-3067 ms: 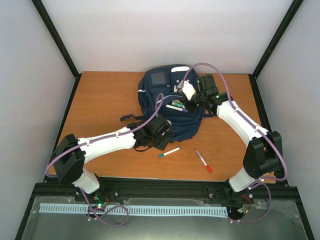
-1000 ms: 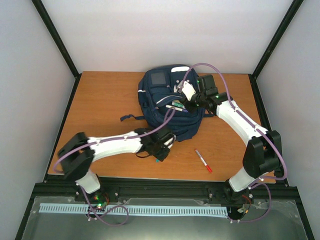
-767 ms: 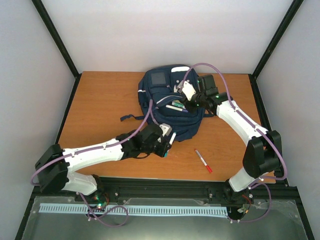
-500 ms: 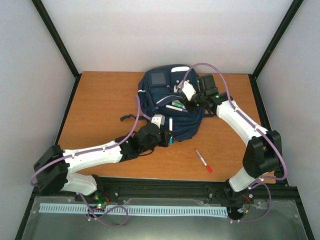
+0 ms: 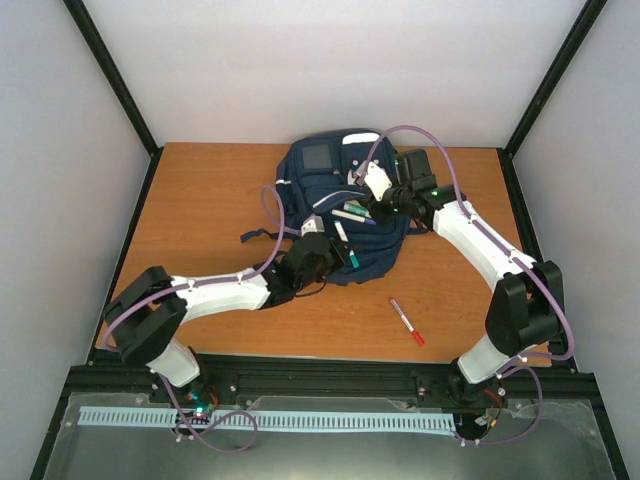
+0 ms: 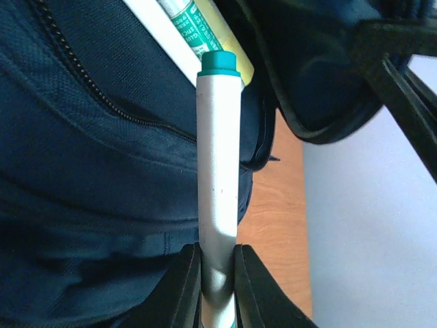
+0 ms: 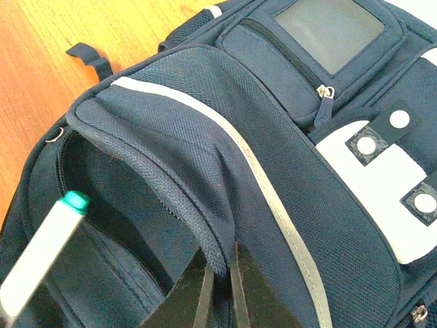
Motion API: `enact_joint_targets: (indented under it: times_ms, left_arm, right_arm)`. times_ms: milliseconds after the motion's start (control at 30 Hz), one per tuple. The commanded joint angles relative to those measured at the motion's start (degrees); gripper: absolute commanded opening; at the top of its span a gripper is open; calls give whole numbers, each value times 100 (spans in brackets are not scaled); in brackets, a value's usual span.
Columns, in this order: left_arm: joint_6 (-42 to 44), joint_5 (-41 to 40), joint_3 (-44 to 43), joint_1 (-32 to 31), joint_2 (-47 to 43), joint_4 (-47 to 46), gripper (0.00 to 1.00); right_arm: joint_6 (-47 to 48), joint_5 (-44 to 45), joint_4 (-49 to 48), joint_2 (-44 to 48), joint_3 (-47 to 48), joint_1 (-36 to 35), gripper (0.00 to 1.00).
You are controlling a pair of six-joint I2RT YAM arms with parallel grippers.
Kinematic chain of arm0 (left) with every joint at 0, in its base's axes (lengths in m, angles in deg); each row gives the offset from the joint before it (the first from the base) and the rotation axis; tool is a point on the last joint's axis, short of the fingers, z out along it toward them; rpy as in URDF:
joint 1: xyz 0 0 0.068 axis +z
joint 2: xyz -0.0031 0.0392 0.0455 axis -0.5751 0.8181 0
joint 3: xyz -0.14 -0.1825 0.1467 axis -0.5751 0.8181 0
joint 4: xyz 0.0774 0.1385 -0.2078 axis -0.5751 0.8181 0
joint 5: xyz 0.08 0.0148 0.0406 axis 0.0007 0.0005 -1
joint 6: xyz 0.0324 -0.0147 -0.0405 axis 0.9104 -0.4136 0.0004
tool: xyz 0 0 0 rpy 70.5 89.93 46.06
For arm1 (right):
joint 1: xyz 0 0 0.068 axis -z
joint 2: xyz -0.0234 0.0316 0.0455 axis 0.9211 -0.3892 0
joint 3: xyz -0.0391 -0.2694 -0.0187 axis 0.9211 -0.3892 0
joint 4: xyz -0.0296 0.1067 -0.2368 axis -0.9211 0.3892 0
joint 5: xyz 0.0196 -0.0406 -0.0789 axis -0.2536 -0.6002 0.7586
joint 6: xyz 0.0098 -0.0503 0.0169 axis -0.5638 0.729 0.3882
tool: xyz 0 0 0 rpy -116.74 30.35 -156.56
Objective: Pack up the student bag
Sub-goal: Place the stationery in the student bag.
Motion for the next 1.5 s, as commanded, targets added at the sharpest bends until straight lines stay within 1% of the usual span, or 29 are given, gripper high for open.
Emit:
enact_joint_targets:
  times_ms: [0,100,233,333,400,500,633,733,933,1133,1233,1367,1400,1467]
  left_arm:
    - [-894,153,-466,106,341,-627,1]
    - [-1214,-151,-540,107,446,-727,1]
    - [-1680,-724,-410,113,511,-1163,1]
    - [-1833,-994,-465,108,628,-1423,1]
    - [-1846,-1050,-649,108,762,-1434,1]
    - [-1839,-1009,-961,107,1022,-1458,6]
    - [-2056,-1075,-1189,108,1347,-1693,7]
    - [-2145,-1262,-1232,116,1531,-1873,7]
    - [-2723,-1423,-1350,162,1902,-1971,7]
    - [-2934,-1598,-1420,194,2276,-2299,12]
    - [-2727,-1547,-1539,203,2432,-2454,16]
    - [-2537,-1442,-1589,208,2481,-2634,28]
    - [-2544,-1433,-1577,208,2484,-2686,32]
    - [-2525,-1389,-1571,211,2470,-2719,35]
  right_arm:
    - [-165,-180,-98,174,127,57,3]
    - [-172,-224,-88,183,131,53,3]
    - [-131,-197,-71,206,156,55,3]
    - [-101,-160,-72,249,153,53,3]
    - [-93,-147,-61,262,149,60,3]
    - [-85,-156,-65,254,149,60,3]
    - [-67,-138,-54,236,158,60,3]
    - [-53,-120,-50,245,151,60,3]
    - [-53,-124,-59,254,151,59,3]
    - [-39,-124,-66,263,149,59,3]
    - [-43,-135,-58,246,141,60,3]
    - [-45,-163,-60,236,149,58,3]
    - [-49,-164,-66,236,148,60,3]
    - [-43,-168,-66,232,149,60,3]
